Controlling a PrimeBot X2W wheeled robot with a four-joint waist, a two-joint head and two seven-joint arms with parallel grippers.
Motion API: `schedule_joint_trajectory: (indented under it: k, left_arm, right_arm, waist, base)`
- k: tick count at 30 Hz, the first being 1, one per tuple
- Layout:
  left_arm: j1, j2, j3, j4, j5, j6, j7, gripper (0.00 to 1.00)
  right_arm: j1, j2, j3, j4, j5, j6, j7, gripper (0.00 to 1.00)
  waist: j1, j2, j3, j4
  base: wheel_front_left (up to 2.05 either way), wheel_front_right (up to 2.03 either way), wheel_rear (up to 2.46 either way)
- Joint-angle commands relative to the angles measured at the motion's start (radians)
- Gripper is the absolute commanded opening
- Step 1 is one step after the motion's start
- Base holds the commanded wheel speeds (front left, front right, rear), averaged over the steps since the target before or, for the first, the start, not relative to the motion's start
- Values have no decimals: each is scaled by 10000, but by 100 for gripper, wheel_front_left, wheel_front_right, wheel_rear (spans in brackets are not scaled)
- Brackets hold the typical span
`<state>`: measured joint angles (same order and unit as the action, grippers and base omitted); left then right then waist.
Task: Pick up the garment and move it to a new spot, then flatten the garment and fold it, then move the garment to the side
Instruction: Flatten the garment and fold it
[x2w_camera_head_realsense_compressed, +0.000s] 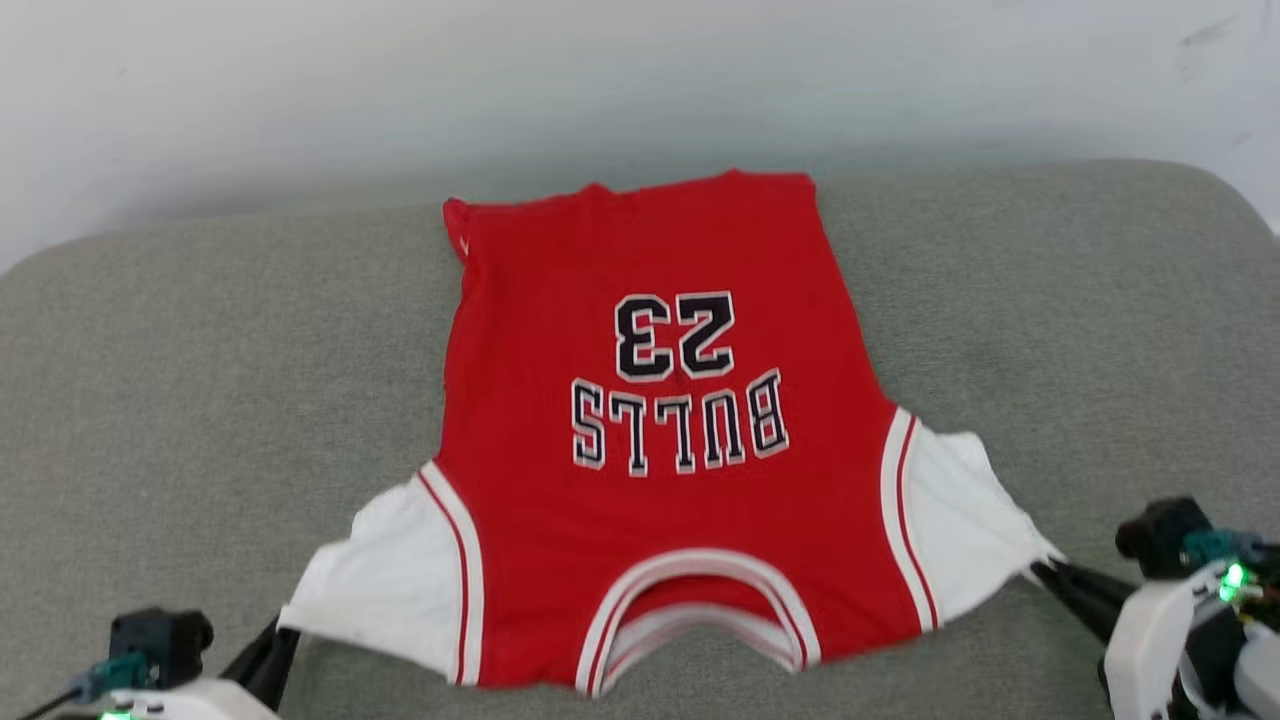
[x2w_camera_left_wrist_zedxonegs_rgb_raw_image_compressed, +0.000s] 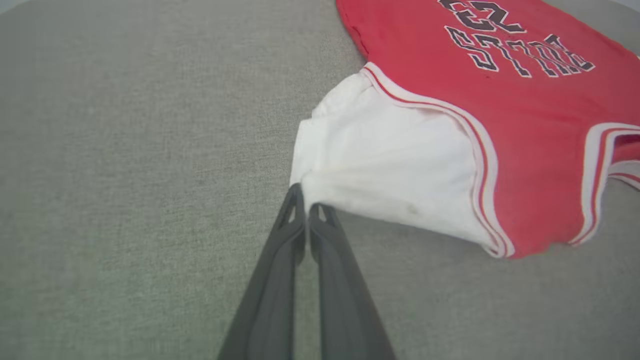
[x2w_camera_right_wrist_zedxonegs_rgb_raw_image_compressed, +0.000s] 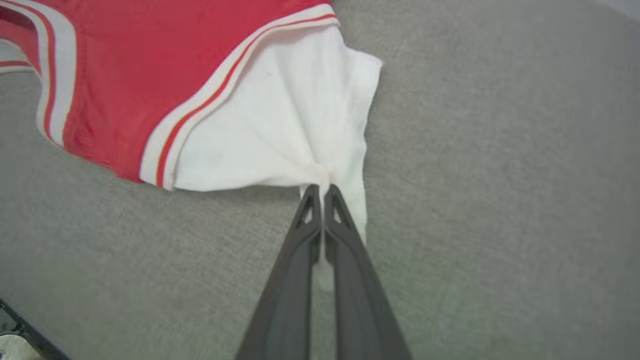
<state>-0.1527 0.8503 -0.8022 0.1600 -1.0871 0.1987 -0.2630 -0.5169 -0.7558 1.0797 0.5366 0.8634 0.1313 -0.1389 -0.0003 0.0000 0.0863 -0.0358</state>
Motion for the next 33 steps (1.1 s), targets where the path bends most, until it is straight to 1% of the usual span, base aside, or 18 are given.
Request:
schedule_joint_trajectory:
  k: [1, 4, 7, 11, 14, 18, 19, 20, 21, 24, 28, 30, 33]
  left_arm:
    - [362, -15, 167, -57, 26, 89, -23, 0]
    - [897, -3, 320, -71, 156, 235, -23, 0]
    - [1643, -136, 920, -223, -8, 385, -23, 0]
    - [2510, -241, 1331, -557, 107, 514, -23, 0]
    - [2848, -301, 1542, -759, 280, 575, -23, 0]
    - [2825, -462, 1657, -944, 540, 577, -24, 0]
    - [2751, -471, 1686, -993, 632, 583, -24, 0]
    - [2690, -470, 1689, -1025, 742, 606, -24, 0]
    - [2624, -480, 1676, -1070, 826, 626, -24, 0]
    - [2383, -552, 1762, -1243, 1036, 681, -24, 0]
    - [2175, -612, 1875, -1456, 1344, 753, -24, 0]
    - [2042, -671, 1940, -1588, 1489, 788, -24, 0]
    - [1853, -768, 2058, -1811, 1725, 850, -24, 0]
  right_arm:
    - [484, -219, -186, -236, 93, -11, 90, 0]
    - [1112, -351, -449, -592, 54, -11, 211, 0]
    - [2043, -533, -854, -1084, -70, -11, 454, 0]
    - [3090, -638, -1439, -1721, -180, -12, 1045, 0]
    - [3697, -588, -1978, -2003, -332, -11, 1459, 0]
    - [3992, -398, -2955, -2368, -689, -11, 1862, 0]
    - [4027, -343, -3206, -2472, -790, -11, 1964, 18]
    - [4050, -284, -3484, -2578, -914, -11, 2076, 50]
    - [4043, -232, -3740, -2712, -1056, -11, 2169, 100]
    - [3994, -208, -4394, -3274, -1514, -7, 2462, 100]
    - [3561, -538, -5396, -4225, -2133, -11, 2929, 100]
    - [3307, -635, -6008, -4728, -2317, -9, 3186, 100]
    - [2602, -567, -7108, -5409, -2583, -9, 3542, 100]
  waist:
    - [3, 0, -111, -77]
    - [3, 0, -187, -125]
    - [3, 0, -252, -169]
    - [3, 0, -244, -196]
    - [3, 0, -221, -171]
    - [3, 0, -163, -93]
    - [3, 0, -138, -70]
    - [3, 0, -119, -51]
    - [3, 0, -88, -24]
    - [3, 0, 11, 85]
    - [3, 0, 225, 231]
    - [3, 0, 364, 340]
    - [3, 0, 665, 519]
  base:
    - [0, 0, 0]
    - [0, 0, 0]
    - [0, 0, 0]
    - [0, 0, 0]
    - [0, 0, 0]
    - [0, 0, 0]
    - [0, 0, 0]
    - [0, 0, 0]
    - [0, 0, 0]
    - [0, 0, 0]
    - [0, 0, 0]
    - [0, 0, 0]
    - [0, 0, 0]
